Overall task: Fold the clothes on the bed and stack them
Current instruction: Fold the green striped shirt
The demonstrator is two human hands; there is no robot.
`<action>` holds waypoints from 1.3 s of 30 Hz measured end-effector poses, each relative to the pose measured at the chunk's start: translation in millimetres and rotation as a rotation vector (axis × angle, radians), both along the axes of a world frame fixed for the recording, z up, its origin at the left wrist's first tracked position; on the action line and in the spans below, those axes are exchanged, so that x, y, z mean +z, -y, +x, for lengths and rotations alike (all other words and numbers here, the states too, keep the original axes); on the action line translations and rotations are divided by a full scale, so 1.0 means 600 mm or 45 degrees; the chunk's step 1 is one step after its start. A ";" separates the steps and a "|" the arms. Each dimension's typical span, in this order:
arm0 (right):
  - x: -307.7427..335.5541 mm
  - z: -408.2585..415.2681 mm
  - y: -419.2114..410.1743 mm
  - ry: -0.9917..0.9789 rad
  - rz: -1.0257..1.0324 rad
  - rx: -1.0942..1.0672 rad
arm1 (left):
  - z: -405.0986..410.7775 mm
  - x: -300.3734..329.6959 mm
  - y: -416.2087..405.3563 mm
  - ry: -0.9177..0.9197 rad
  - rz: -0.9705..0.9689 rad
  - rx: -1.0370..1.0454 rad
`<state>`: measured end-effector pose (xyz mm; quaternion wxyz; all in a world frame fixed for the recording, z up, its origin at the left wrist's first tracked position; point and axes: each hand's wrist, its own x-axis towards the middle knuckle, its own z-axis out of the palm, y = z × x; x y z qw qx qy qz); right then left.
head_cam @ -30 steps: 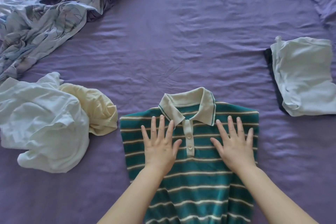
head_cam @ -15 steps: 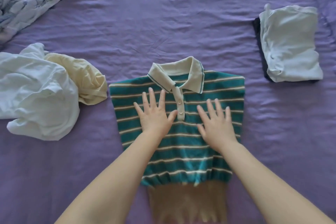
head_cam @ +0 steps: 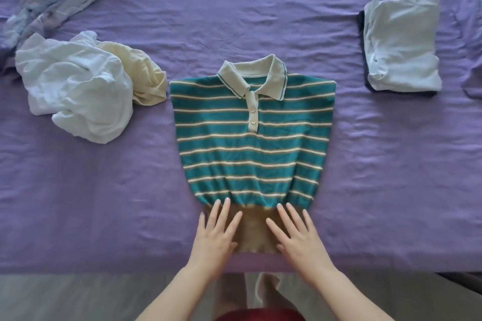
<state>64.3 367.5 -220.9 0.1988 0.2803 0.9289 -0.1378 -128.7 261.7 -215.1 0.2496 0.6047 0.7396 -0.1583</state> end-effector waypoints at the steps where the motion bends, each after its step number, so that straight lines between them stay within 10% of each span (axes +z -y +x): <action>1: 0.003 0.005 0.005 0.010 -0.023 0.023 | 0.004 0.003 0.008 0.010 -0.001 0.014; 16: -0.017 0.044 0.015 -0.206 0.037 0.208 | -0.002 -0.003 0.046 -0.100 -0.058 -0.378; 28: -0.021 0.034 -0.026 -0.445 0.308 0.420 | -0.078 0.003 0.010 -0.200 0.416 -0.828; 33: 0.000 -0.012 -0.051 -0.445 -0.159 -0.164 | -0.081 0.008 -0.022 0.005 0.332 -0.369; 39: 0.001 -0.047 -0.153 -0.697 -0.590 -1.254 | -0.155 0.009 -0.112 0.895 0.302 1.040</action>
